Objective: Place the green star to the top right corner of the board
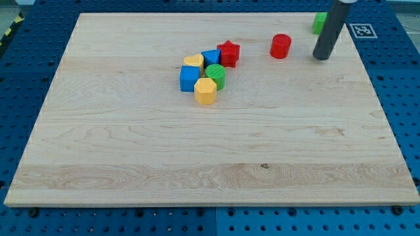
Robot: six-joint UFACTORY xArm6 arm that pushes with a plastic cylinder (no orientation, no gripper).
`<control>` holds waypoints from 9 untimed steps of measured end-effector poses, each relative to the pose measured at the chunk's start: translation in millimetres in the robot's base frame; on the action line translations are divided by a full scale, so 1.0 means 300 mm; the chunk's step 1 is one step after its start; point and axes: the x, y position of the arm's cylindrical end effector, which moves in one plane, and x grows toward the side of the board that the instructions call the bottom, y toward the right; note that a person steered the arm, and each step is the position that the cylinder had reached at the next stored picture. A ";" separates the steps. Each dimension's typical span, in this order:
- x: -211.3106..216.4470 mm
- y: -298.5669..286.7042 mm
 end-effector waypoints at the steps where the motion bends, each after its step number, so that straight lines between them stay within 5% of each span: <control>1: 0.040 -0.024; 6: -0.289 0.100; 9: -0.309 -0.032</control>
